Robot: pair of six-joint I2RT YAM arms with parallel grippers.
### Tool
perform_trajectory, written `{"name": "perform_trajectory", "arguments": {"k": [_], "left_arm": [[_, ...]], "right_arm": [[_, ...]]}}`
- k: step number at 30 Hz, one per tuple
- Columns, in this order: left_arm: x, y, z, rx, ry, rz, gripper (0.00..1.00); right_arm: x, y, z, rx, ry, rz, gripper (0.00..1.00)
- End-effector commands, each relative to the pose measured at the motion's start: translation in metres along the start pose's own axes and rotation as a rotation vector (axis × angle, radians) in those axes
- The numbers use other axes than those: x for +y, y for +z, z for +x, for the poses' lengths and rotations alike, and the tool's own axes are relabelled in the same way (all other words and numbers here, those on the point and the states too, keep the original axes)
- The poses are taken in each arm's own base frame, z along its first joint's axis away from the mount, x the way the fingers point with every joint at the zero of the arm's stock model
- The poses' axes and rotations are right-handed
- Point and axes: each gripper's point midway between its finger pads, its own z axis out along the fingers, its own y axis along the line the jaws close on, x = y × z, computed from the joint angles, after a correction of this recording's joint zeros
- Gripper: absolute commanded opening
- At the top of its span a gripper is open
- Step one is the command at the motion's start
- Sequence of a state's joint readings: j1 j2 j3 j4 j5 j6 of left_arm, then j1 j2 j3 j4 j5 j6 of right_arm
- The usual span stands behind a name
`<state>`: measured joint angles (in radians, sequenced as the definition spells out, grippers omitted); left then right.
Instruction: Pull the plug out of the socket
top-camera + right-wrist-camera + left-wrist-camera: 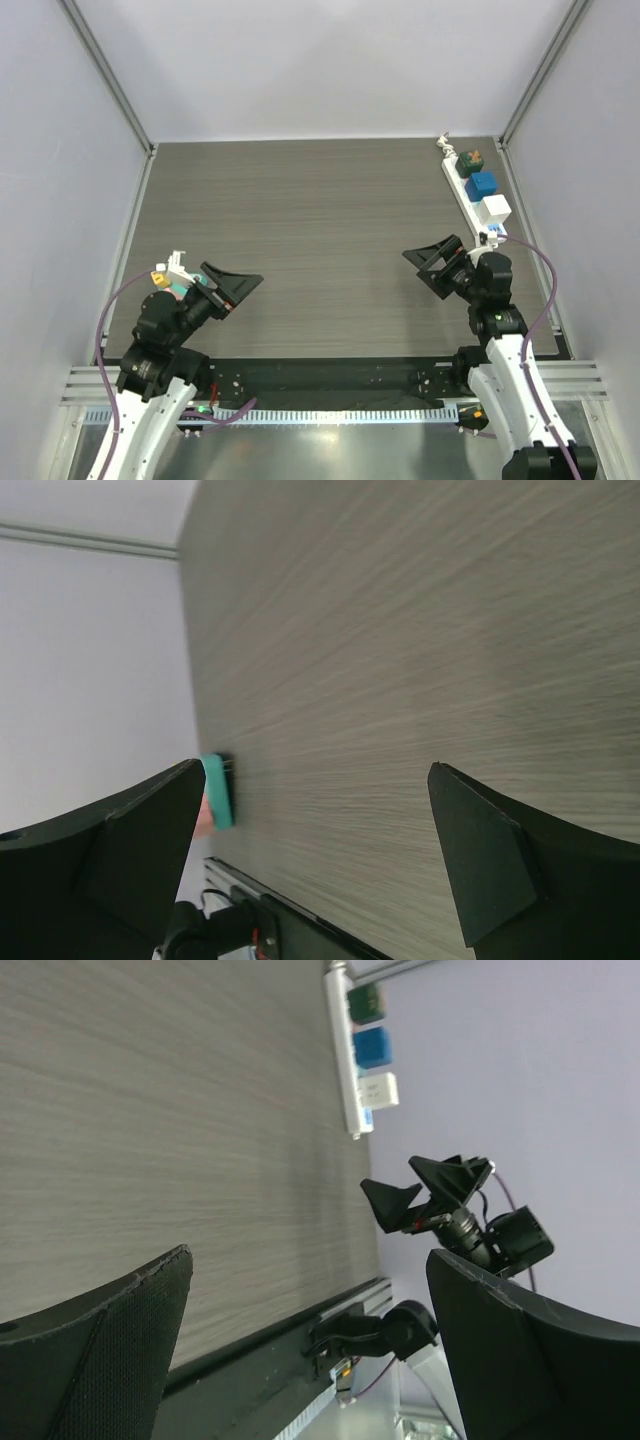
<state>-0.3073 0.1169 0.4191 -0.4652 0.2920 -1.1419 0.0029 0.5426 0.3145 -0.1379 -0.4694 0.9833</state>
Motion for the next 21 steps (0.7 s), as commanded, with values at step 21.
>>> {"name": "perform_trajectory", "arguments": {"k": [21], "left_arm": [[0.065,-0.052,-0.128,-0.231,0.300,-1.081,1.00]], "right_arm": [[0.017,0.020,0.017,0.215,-0.271,-0.059,0.98]]}}
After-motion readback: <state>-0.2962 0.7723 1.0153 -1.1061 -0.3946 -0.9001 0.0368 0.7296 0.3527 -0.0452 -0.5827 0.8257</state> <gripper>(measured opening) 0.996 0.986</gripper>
